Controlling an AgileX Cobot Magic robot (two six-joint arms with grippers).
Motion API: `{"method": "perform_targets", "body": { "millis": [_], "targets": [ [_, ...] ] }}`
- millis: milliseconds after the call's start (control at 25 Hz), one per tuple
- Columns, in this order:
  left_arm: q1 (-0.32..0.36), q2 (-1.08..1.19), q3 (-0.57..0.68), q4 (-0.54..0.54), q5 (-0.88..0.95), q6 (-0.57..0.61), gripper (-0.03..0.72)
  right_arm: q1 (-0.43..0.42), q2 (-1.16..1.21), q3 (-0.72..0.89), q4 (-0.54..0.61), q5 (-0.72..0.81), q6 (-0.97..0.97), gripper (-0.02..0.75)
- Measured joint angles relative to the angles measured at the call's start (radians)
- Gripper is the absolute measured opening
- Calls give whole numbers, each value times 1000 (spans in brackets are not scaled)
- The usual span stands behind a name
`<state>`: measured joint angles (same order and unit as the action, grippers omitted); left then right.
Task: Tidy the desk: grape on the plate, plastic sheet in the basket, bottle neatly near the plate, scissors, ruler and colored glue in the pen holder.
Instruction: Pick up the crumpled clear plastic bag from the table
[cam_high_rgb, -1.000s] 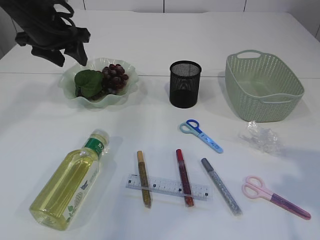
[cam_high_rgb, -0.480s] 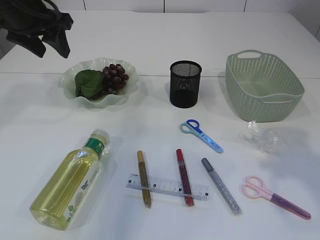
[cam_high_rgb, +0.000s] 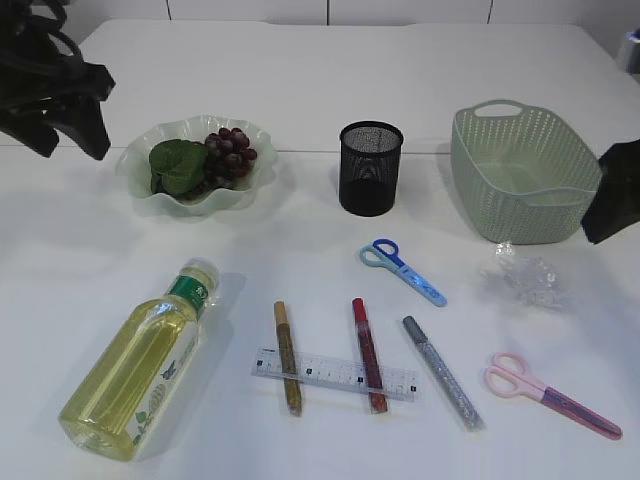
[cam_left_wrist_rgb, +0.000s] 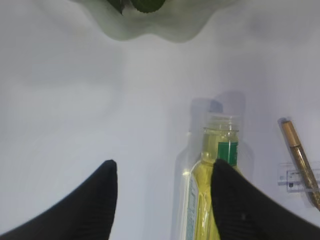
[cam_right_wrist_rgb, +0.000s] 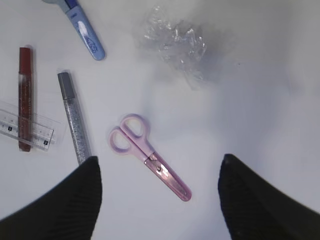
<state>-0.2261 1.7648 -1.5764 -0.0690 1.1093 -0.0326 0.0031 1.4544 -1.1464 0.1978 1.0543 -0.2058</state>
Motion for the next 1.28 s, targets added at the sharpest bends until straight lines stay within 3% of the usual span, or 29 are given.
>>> {"method": "perform_targets", "body": {
  "millis": [320,600,1280],
  "targets": [
    [0,-168,219,16,-26,0,433,94,196,-53,-99,-64,-103,563],
    [0,-269,391,45,-43,0,433,111,287,-59,-155,-181,-134,587],
    [0,-278,418,111,-69,-10,433,117,441,-77,-218,-308,-155,625]
  ]
}}
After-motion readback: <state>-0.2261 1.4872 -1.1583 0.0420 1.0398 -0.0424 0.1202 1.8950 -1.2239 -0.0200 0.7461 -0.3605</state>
